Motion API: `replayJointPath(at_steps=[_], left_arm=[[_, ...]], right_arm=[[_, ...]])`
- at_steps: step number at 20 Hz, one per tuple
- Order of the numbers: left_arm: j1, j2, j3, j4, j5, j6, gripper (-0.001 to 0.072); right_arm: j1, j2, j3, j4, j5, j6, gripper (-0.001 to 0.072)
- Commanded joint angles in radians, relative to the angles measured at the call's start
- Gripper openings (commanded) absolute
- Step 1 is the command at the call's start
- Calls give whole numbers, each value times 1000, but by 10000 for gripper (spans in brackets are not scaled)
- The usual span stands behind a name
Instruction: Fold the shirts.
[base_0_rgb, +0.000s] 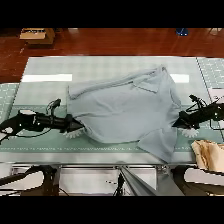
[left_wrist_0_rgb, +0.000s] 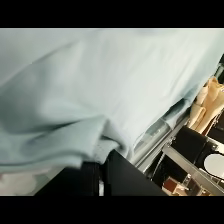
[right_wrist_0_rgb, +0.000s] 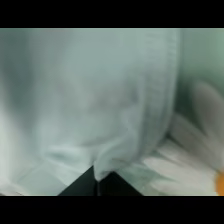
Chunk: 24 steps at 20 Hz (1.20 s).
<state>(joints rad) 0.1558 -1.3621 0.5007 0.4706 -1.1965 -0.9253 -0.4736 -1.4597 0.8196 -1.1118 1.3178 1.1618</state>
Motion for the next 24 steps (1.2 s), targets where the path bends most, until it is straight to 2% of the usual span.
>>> replayJointPath(at_steps=[1, 3, 5, 6, 8, 10, 11, 12, 14, 15, 20, 24], left_arm=[[0, 50, 143, -21, -40, 58, 19], [1, 161, 319, -30, -13, 103, 18], [13, 272, 544, -30, 25, 73, 19], [23, 321, 658, -30, 55, 50, 19], [33, 414, 888, -20, 136, 49, 19], [33, 495, 1084, 22, 207, 47, 19], [33, 532, 1166, 69, 230, -5, 19], [33, 565, 1235, 159, 236, -126, 19], [33, 626, 1312, 323, 189, -333, 19], [33, 663, 1328, 377, 148, -386, 18], [33, 855, 1332, 533, -54, -567, 18], [38, 943, 1332, 573, -219, -654, 17]], right_arm=[[35, 60, 80, 214, 94, -130, 32], [35, 159, 195, 429, 102, -162, 32], [56, 271, 338, 591, 35, -194, 32], [71, 327, 417, 619, -24, -194, 31], [108, 437, 594, 601, -171, -194, 31], [131, 544, 757, 527, -323, -149, 31], [133, 588, 819, 471, -370, -105, 31], [132, 631, 878, 385, -392, -21, 31], [132, 704, 956, 212, -364, 135, 30], [132, 744, 981, 152, -332, 183, 30], [132, 896, 1043, -73, -101, 311, 30], [132, 964, 1043, -77, 60, 347, 30]])
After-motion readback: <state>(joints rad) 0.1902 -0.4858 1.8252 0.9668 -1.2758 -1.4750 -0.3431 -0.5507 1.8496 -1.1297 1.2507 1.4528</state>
